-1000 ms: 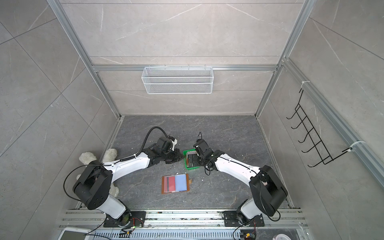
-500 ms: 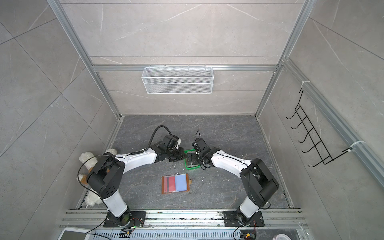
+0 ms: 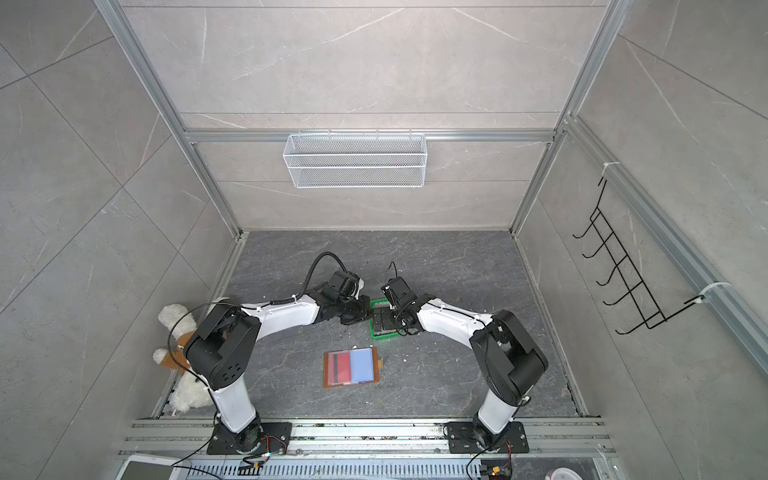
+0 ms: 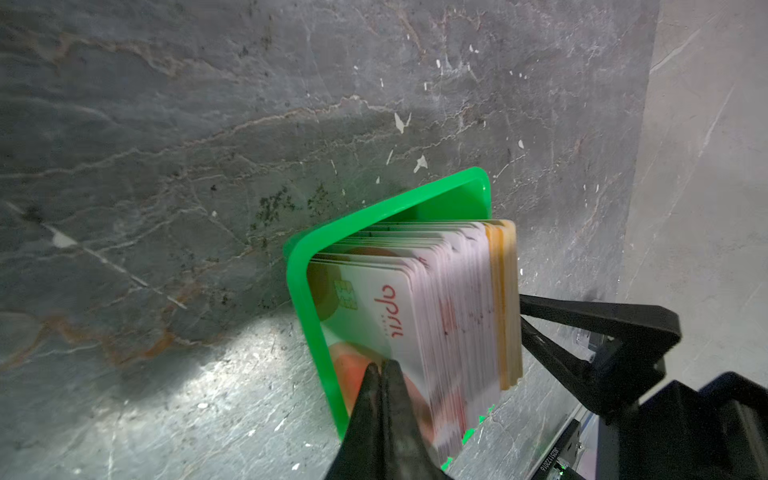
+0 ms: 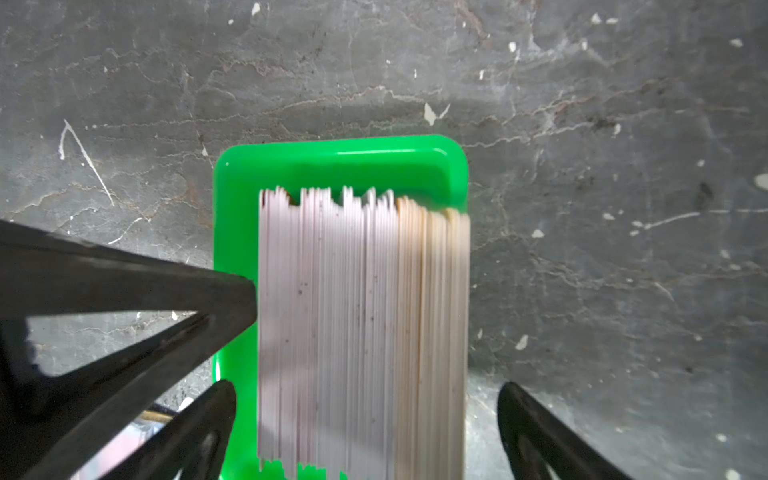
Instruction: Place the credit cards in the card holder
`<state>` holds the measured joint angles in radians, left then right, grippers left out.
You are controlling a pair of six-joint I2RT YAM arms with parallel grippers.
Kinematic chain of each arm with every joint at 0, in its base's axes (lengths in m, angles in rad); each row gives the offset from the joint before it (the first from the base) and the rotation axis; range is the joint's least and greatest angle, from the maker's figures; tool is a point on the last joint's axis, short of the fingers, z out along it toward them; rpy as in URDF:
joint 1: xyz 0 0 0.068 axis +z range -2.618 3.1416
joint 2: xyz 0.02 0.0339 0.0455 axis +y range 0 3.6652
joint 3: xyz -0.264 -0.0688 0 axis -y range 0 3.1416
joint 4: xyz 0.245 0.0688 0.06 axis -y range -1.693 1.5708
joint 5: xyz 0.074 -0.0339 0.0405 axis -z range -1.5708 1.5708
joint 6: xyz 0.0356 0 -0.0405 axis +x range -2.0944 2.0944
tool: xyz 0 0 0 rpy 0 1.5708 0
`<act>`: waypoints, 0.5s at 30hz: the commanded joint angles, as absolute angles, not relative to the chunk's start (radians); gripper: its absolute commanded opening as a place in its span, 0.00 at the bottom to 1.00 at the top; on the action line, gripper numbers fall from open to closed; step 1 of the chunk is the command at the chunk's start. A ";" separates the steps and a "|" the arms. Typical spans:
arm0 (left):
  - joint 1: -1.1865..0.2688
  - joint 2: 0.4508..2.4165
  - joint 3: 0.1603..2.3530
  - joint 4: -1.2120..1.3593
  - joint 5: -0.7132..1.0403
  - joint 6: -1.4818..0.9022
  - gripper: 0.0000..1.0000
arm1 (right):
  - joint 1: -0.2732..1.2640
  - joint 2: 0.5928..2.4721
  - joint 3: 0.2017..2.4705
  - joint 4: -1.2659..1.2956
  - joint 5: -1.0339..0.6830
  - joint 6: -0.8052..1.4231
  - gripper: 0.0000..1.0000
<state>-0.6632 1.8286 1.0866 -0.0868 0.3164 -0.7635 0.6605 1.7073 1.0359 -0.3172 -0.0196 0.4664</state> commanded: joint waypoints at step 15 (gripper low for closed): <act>-0.667 1.855 1.118 -0.118 0.314 -0.762 0.00 | 0.655 1.751 1.091 -0.362 0.039 0.423 1.00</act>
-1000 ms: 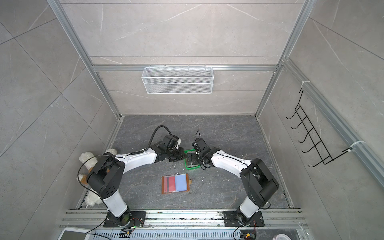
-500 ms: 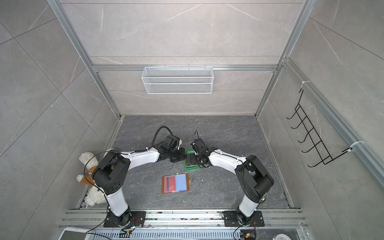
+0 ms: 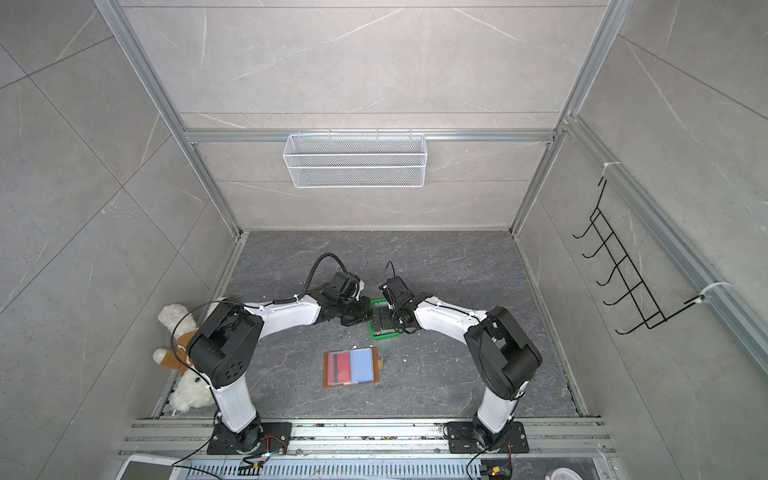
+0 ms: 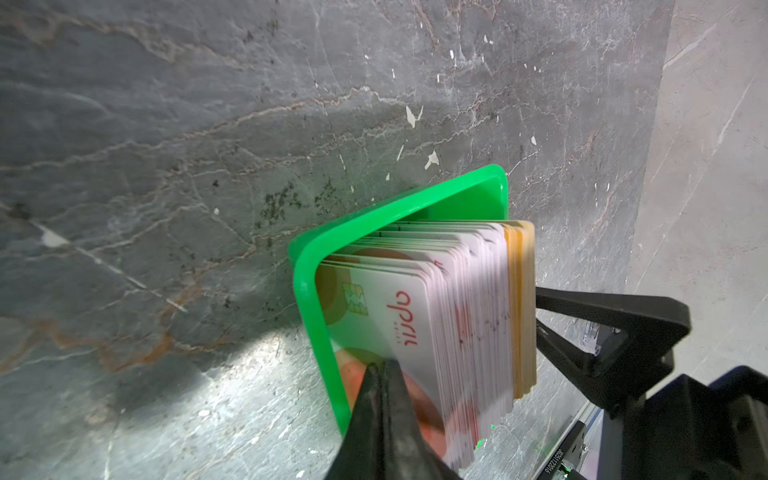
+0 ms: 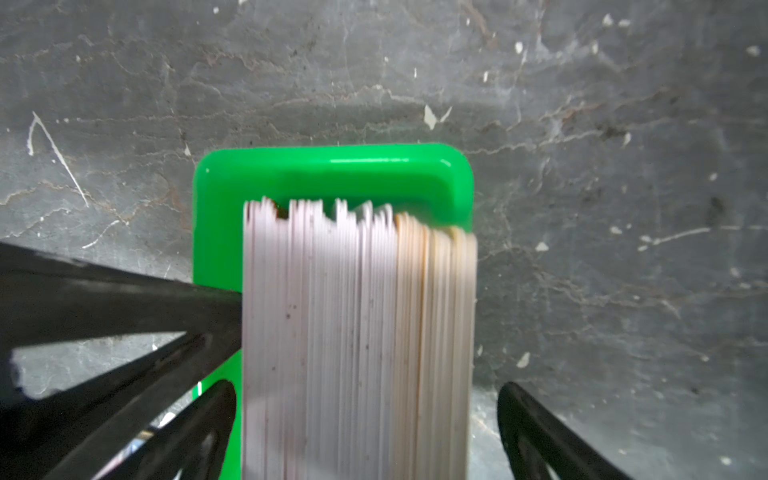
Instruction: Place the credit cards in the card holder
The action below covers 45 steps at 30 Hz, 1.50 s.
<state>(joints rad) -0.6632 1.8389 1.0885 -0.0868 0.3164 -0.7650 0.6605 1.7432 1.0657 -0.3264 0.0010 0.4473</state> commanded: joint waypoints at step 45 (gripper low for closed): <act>-0.667 1.884 1.111 -0.094 0.352 -0.778 0.00 | 0.657 1.553 1.084 -0.452 -0.012 0.439 0.74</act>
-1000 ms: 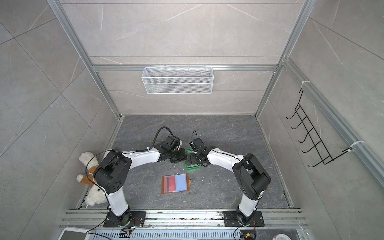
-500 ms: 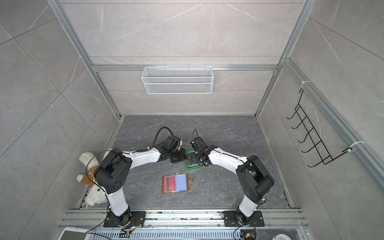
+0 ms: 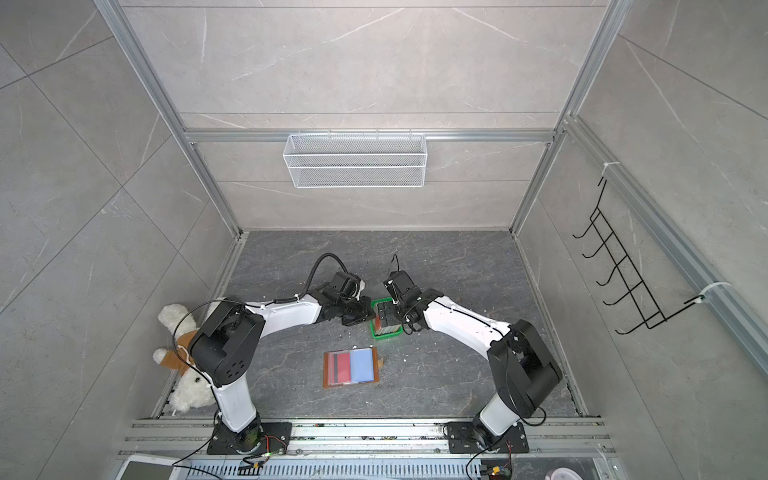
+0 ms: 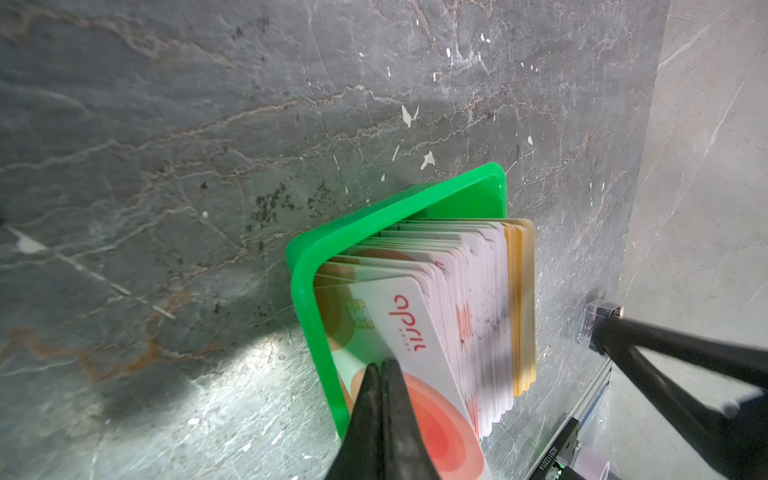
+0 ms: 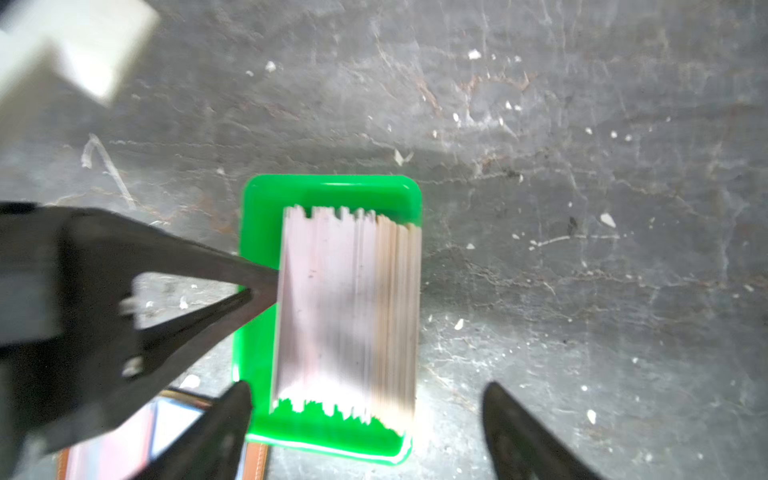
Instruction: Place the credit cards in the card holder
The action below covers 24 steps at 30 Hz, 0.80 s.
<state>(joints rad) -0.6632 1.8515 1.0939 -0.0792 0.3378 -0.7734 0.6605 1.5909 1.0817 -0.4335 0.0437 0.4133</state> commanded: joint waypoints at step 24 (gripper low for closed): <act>-0.667 1.887 1.111 -0.090 0.360 -0.775 0.00 | 0.658 1.689 1.110 -0.371 -0.161 0.491 0.20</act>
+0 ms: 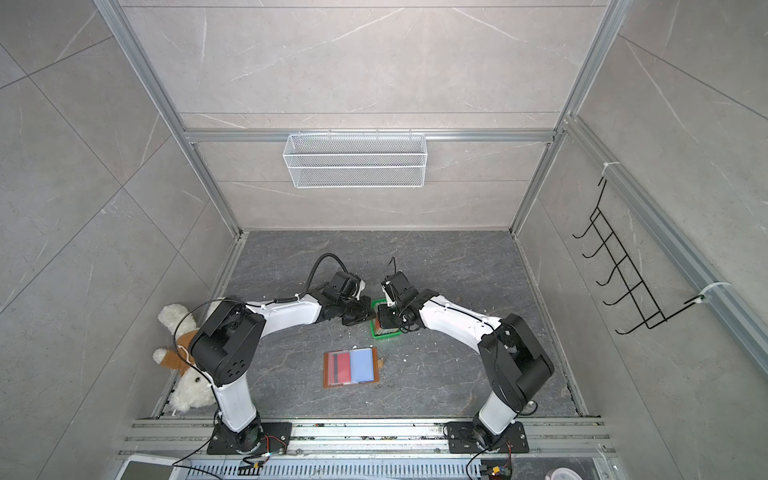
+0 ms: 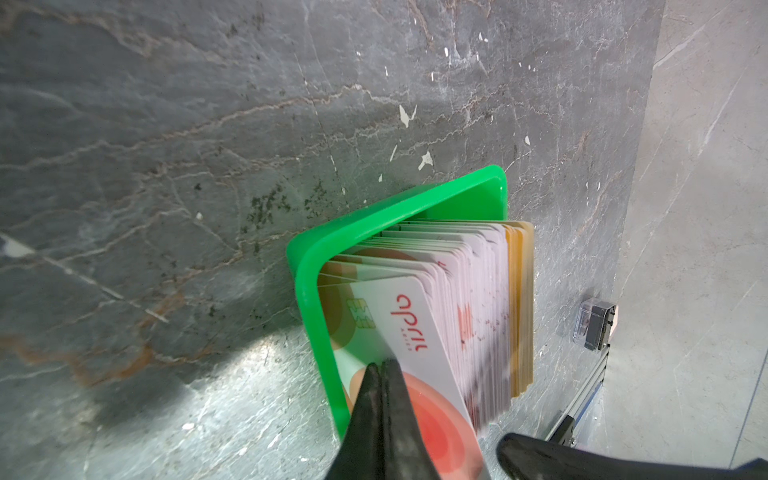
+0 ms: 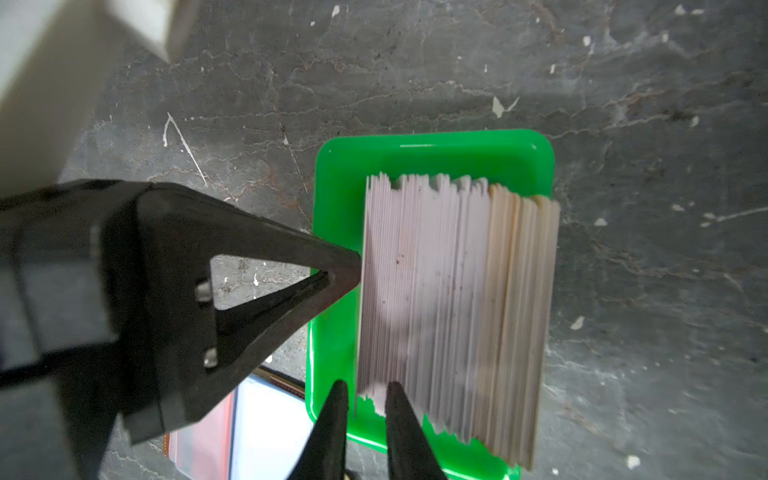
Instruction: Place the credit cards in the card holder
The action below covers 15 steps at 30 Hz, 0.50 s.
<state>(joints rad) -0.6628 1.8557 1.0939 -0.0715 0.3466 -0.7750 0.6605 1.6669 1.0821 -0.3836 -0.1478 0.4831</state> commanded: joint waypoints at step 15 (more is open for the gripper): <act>-0.667 1.764 1.098 -0.135 0.331 -0.732 0.00 | 0.659 1.639 1.091 -0.373 -0.143 0.515 0.01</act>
